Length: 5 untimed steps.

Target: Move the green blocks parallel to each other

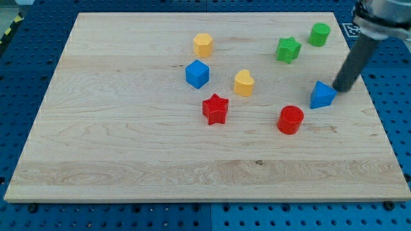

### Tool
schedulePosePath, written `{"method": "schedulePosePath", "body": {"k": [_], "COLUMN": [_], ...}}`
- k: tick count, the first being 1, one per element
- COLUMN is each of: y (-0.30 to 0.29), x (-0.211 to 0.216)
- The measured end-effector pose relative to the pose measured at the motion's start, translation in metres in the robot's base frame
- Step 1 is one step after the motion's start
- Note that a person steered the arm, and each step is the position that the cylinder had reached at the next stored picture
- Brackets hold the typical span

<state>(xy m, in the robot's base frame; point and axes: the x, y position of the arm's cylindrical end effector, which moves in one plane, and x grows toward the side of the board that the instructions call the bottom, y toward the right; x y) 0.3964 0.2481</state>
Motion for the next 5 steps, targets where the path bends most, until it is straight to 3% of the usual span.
{"method": "schedulePosePath", "body": {"k": [1,2,5], "y": [-0.002,-0.003,-0.044], "x": [-0.057,-0.086,-0.115]}}
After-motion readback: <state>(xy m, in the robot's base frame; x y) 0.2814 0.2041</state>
